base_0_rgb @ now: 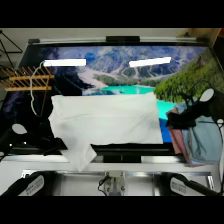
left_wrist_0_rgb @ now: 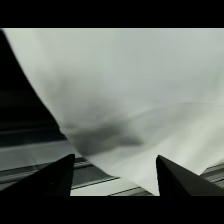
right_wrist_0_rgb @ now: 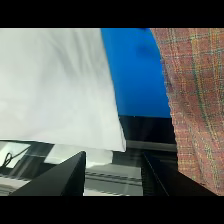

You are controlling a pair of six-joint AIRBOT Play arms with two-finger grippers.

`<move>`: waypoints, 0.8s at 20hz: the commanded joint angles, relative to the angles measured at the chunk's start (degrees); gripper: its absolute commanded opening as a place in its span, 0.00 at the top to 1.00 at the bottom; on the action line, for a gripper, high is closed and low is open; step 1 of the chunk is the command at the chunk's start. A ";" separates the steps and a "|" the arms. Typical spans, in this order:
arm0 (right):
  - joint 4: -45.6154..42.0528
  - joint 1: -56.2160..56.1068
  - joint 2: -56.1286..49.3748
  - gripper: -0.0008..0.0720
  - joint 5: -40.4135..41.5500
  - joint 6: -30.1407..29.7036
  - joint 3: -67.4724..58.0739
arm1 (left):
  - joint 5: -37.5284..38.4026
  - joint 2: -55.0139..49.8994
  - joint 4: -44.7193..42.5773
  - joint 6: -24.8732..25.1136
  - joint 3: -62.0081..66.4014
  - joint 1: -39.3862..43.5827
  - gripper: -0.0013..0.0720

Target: Fold the shirts.

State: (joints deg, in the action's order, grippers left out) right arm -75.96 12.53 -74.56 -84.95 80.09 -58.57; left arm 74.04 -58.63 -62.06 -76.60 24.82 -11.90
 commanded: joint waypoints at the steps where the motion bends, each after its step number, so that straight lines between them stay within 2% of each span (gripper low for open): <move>1: -0.42 0.02 0.26 0.36 -0.07 -0.02 0.26 | -4.57 -1.99 0.00 -3.21 -1.01 3.69 0.15; 2: -0.70 0.02 0.26 0.36 0.02 0.00 0.26 | -6.19 -2.49 0.39 -4.35 -1.01 5.33 0.16; 3: -0.70 0.02 0.26 0.36 0.09 0.02 0.26 | -7.28 -2.80 0.63 -5.40 -1.01 6.82 0.25; 4: -0.63 0.02 0.28 0.35 0.09 0.02 0.44 | -7.61 -2.93 0.61 -5.79 -1.01 8.31 0.57; 5: -0.48 0.02 0.28 0.34 0.07 0.02 1.44 | -7.54 -2.91 0.61 -5.77 -0.98 9.25 0.80; 6: -0.13 0.04 0.26 0.17 0.35 -0.04 3.28 | -7.26 -2.91 0.61 -5.75 -0.96 9.49 0.93; 7: 1.40 0.02 0.28 0.14 0.83 -0.31 5.84 | -6.95 -2.86 0.59 -5.64 -0.94 9.27 0.94; 10: 7.39 -0.33 0.26 0.15 4.63 -0.92 12.85 | -5.27 -1.97 0.50 -3.54 -0.94 8.57 0.94; 16: 6.69 -0.44 0.15 0.15 12.96 -0.31 19.02 | -4.57 -0.15 0.39 -3.50 -0.94 8.59 0.94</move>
State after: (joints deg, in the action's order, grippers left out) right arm -69.49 12.16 -74.37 -75.85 79.42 -42.13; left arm 68.60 -59.48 -62.13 -80.36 23.81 -3.31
